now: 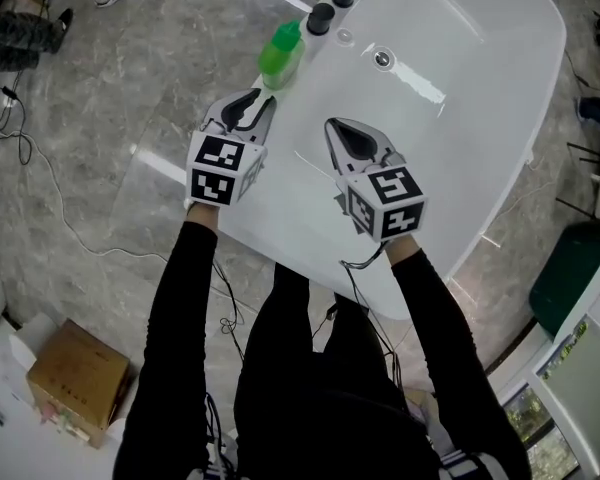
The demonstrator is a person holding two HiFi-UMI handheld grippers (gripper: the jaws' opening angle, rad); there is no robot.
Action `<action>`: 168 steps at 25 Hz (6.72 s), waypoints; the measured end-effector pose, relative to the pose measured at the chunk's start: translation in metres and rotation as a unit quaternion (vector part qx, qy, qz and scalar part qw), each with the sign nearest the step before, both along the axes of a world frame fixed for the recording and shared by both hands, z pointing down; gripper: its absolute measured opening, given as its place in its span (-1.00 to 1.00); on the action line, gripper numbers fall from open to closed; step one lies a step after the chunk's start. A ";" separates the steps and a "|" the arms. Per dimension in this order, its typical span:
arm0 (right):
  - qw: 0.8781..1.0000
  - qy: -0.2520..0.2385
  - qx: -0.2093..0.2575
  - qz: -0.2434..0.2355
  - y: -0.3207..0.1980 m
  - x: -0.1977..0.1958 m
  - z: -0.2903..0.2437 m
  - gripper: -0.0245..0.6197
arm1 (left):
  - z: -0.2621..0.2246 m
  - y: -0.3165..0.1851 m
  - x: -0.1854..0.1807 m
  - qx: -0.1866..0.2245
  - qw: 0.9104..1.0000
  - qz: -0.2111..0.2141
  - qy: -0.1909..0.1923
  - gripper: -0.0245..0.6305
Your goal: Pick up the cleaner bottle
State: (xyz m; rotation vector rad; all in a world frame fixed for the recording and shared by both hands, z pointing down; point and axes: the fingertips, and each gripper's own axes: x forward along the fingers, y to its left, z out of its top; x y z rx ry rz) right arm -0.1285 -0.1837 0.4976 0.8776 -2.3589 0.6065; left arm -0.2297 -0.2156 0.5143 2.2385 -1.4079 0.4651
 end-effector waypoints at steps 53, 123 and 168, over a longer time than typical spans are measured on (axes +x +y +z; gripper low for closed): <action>0.998 0.003 -0.027 0.048 -0.007 0.027 0.034 -0.92 | 0.032 -0.070 0.028 0.023 0.996 0.026 -0.080 -0.33; 0.990 0.000 0.030 0.140 0.095 0.262 -0.044 -0.92 | -0.065 0.102 0.285 0.070 0.987 0.141 -0.043 -0.33; 0.992 0.001 0.051 0.118 0.135 0.329 -0.061 -0.92 | -0.089 0.140 0.348 0.087 0.985 0.138 -0.053 -0.33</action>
